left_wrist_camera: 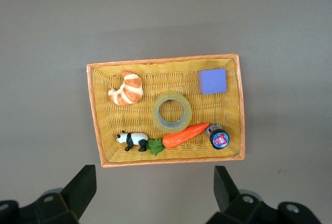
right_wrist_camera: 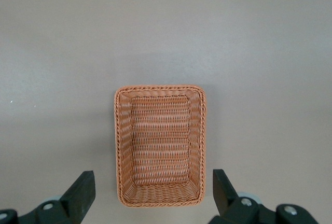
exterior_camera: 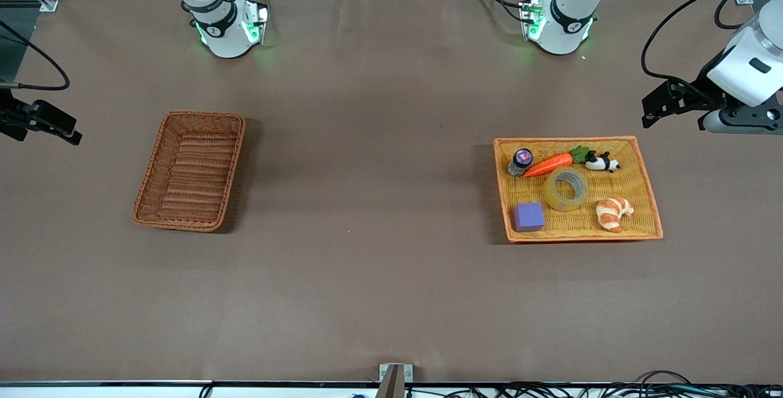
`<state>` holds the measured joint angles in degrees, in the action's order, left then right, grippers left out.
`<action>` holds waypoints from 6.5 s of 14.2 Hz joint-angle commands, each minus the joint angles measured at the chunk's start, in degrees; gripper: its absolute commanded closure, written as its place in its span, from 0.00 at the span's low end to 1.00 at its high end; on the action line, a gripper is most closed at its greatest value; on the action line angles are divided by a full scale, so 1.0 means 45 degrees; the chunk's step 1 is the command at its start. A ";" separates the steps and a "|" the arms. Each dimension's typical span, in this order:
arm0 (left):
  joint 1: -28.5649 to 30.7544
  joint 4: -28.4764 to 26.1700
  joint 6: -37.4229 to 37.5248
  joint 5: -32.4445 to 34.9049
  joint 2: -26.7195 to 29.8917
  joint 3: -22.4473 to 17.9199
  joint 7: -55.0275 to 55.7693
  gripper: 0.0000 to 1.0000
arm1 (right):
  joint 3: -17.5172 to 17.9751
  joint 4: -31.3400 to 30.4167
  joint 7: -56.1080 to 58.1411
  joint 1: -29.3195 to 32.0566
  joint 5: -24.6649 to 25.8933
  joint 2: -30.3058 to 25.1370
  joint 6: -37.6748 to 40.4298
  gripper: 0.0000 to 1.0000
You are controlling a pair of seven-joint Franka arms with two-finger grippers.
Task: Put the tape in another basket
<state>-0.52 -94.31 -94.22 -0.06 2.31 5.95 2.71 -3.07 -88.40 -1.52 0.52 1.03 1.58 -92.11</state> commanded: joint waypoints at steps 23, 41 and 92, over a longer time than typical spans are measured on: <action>-0.0001 -0.5349 -0.8100 -0.0085 -0.3848 -0.0053 -0.0016 0.00 | -0.0061 0.0114 0.0375 -0.0075 -0.0112 -0.0214 0.0469 0.00; 0.0527 -0.7499 -1.0606 0.0130 -0.4985 -0.0112 -0.0113 0.00 | -0.0081 0.0017 0.0865 -0.0075 -0.0054 -0.0174 0.0313 0.00; -0.3736 0.2293 -0.2871 0.0912 -0.6925 0.2974 0.6593 0.00 | 0.2028 -0.0159 -0.3640 -0.2337 -0.0446 0.2889 -0.3356 0.00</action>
<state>-21.30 -74.94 -106.41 5.74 -36.30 19.18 37.55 4.82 -88.60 -12.27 -7.67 -1.88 12.19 -104.71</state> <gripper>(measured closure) 0.000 0.000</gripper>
